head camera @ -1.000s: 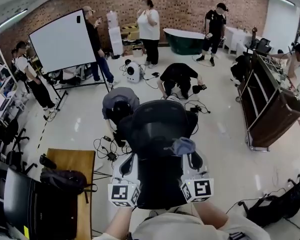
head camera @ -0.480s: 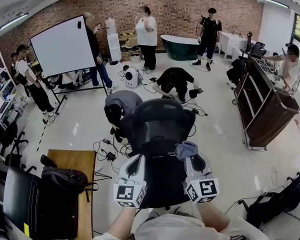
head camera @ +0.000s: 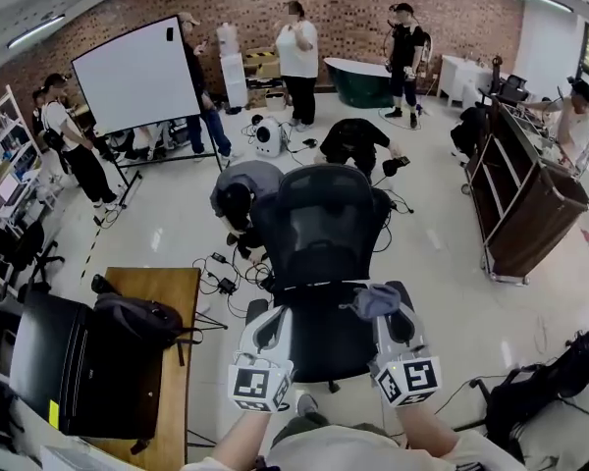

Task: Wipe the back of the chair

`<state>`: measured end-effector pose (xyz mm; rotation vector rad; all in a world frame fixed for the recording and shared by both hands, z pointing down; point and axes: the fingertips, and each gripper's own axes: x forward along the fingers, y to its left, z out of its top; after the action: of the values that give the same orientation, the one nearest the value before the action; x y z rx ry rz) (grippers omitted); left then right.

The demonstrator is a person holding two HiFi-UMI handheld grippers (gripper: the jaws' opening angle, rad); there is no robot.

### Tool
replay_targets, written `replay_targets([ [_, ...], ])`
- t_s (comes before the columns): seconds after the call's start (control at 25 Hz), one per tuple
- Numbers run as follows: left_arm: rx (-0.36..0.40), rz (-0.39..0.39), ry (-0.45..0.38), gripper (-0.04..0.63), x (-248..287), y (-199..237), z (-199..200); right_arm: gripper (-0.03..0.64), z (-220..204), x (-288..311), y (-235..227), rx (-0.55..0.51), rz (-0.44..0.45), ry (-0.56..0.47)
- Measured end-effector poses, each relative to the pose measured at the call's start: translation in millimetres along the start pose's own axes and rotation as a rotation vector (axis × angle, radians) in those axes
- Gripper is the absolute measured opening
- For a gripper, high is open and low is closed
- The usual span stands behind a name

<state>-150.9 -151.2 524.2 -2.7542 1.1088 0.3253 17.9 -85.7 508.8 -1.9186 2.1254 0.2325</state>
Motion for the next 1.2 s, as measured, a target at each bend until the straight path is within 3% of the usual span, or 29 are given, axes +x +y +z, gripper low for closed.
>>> replay_targets([
  [0.2,0.021,0.033,-0.025,0.052,-78.4,-62.1,38.3,0.054,40.4,-95.7,22.5,0.014,0.056,-0.027],
  [0.52,0.005,0.005,0.042,0.052,-155.5,-185.6,54.5,0.052,80.6,-238.6,3.8,0.054,0.018,-0.011],
  [0.96,0.045,-0.011,0.003,0.052,-210.1,-205.3,127.0,0.051,147.6,-292.2,40.0,0.103,-0.008,-0.042],
  [1.2,0.062,0.013,0.022,0.052,-233.7,-192.3,133.4,0.051,134.6,-298.6,54.4,0.153,0.006,-0.011],
])
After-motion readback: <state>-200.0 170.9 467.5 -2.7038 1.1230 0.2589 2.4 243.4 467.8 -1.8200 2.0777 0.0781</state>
